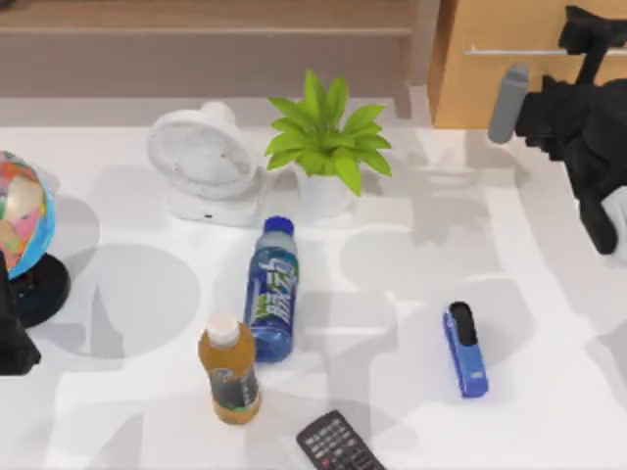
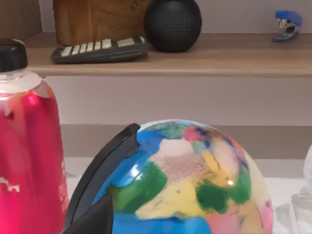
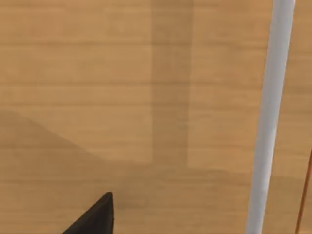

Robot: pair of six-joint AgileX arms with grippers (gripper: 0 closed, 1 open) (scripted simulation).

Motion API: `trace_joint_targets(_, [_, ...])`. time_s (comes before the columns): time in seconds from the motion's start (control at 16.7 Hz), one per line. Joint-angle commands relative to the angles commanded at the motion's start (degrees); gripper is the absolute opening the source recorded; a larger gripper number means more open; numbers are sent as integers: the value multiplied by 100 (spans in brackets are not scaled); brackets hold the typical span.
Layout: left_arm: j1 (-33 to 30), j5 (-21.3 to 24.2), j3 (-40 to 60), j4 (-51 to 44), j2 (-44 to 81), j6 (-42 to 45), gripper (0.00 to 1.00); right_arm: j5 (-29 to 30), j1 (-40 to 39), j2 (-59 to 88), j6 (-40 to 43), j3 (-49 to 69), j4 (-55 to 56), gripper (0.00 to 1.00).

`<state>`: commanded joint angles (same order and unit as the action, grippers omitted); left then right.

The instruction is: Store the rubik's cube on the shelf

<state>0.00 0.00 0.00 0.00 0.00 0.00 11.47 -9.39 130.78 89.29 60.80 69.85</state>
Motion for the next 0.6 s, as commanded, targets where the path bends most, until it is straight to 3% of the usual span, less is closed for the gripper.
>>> trace_joint_targets(0.6, [0, 0, 0, 0, 0, 0, 100, 0, 0, 0, 0, 0, 0, 17])
